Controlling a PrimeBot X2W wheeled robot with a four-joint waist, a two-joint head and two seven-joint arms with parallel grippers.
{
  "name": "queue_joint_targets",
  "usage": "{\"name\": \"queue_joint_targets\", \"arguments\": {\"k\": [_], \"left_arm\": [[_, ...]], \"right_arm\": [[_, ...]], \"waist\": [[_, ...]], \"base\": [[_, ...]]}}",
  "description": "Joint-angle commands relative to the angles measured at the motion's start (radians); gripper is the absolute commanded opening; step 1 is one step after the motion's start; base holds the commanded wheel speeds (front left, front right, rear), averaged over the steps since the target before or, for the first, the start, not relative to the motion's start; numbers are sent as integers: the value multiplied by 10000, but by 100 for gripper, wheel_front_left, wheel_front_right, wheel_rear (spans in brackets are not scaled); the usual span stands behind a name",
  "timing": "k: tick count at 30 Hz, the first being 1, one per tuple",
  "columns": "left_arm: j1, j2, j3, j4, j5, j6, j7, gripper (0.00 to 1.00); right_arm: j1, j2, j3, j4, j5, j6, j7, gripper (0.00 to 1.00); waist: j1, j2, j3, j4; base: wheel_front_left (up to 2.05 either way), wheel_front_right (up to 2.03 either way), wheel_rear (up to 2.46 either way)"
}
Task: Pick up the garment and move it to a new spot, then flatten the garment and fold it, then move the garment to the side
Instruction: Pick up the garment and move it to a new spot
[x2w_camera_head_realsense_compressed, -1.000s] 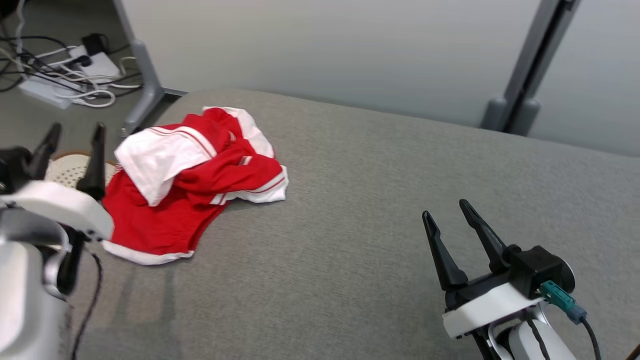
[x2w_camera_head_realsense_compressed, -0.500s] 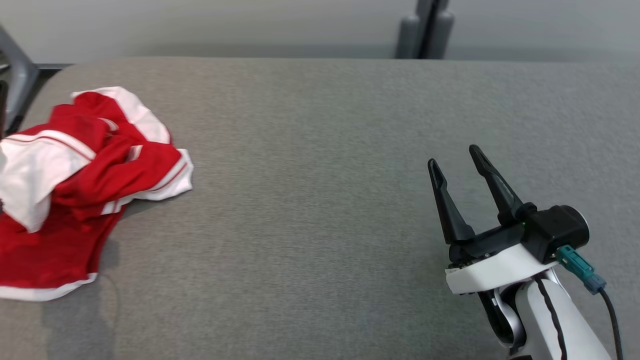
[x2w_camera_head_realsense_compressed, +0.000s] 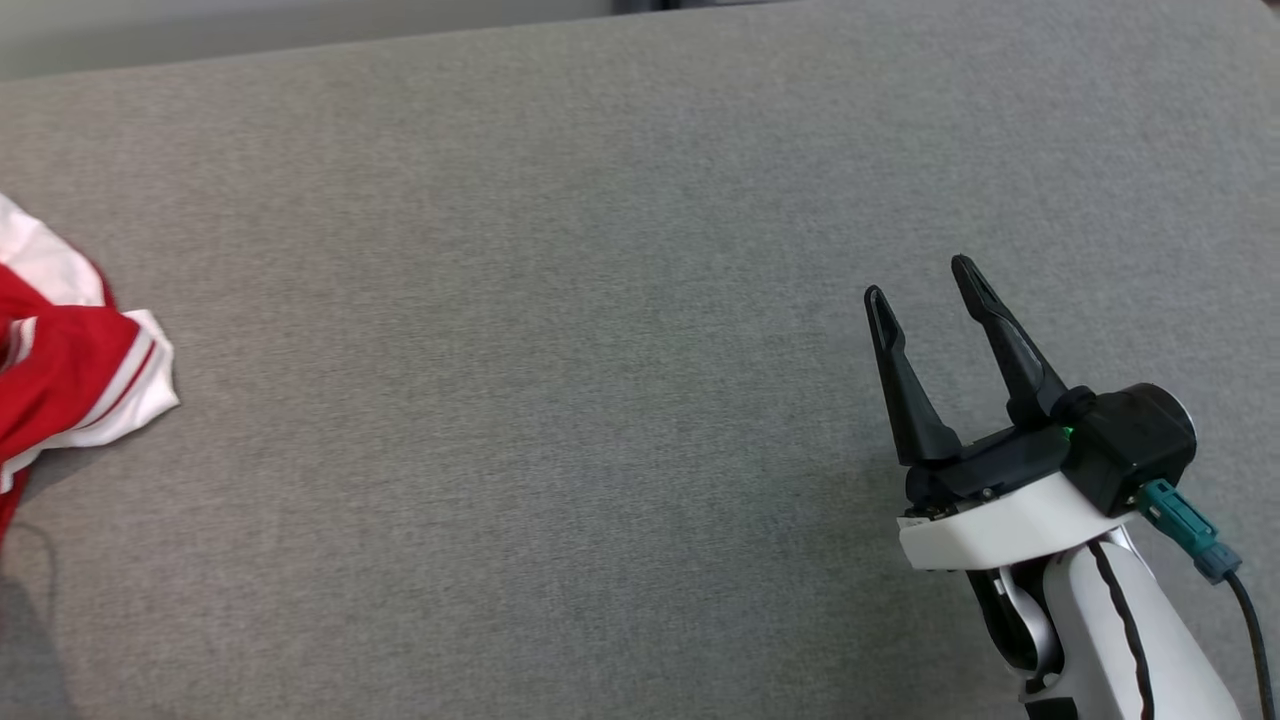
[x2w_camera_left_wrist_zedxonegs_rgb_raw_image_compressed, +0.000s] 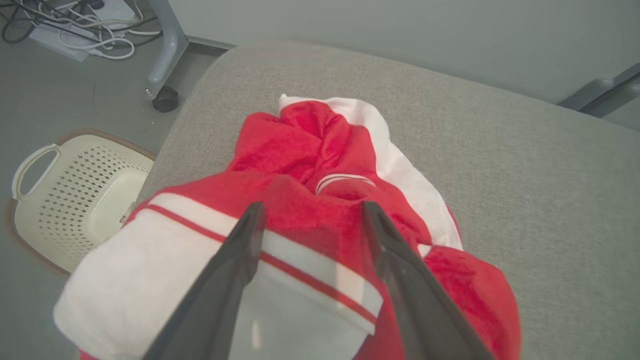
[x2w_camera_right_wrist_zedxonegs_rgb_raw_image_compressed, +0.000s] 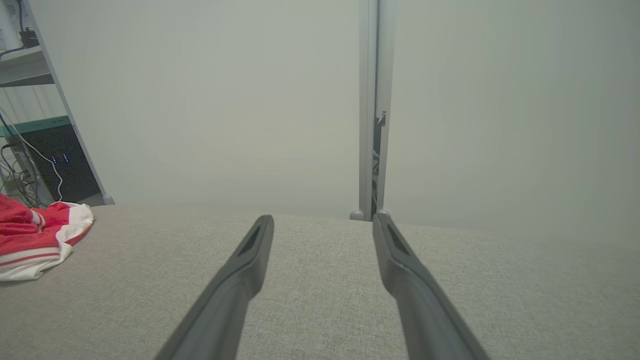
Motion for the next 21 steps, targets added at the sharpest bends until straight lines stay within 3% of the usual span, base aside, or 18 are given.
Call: {"name": "queue_joint_targets", "arguments": {"k": [1, 8, 9, 10, 11, 12, 21], "left_arm": [[-120, 65, -57, 81, -50, -15, 46, 100], [-52, 383, -638, 784, -253, -16, 682, 100], [-78, 390, -693, 815, -298, -16, 660, 87], [-105, 387, -749, 841, -341, -16, 633, 57], [-132, 380, -807, 856, -390, -16, 603, 36], [-163, 363, -858, 864, -419, -16, 558, 0], [-243, 347, -1419, 818, -792, -16, -162, 0]], "right_arm": [[-81, -66, -41, -82, 12, 19, -16, 100], [57, -66, -113, -191, -96, 19, -16, 100], [77, -66, -122, -194, -116, 19, -16, 100], [98, -66, -127, -193, -139, 19, -16, 100], [100, -66, -127, -178, -137, 19, -16, 100], [91, -66, -111, -154, -154, 19, -16, 100], [37, -68, 8, 18, -139, 19, -16, 100]], "waist": [[-1, 0, 224, -240], [-1, 0, 391, -398], [-1, 0, 391, -391], [-1, 0, 379, -377], [-1, 0, 365, -361], [-1, 0, 349, -342], [-1, 0, 69, -149]], "base": [[0, 0, 0], [0, 0, 0], [0, 0, 0], [0, 0, 0], [0, 0, 0], [0, 0, 0], [0, 0, 0]]}}
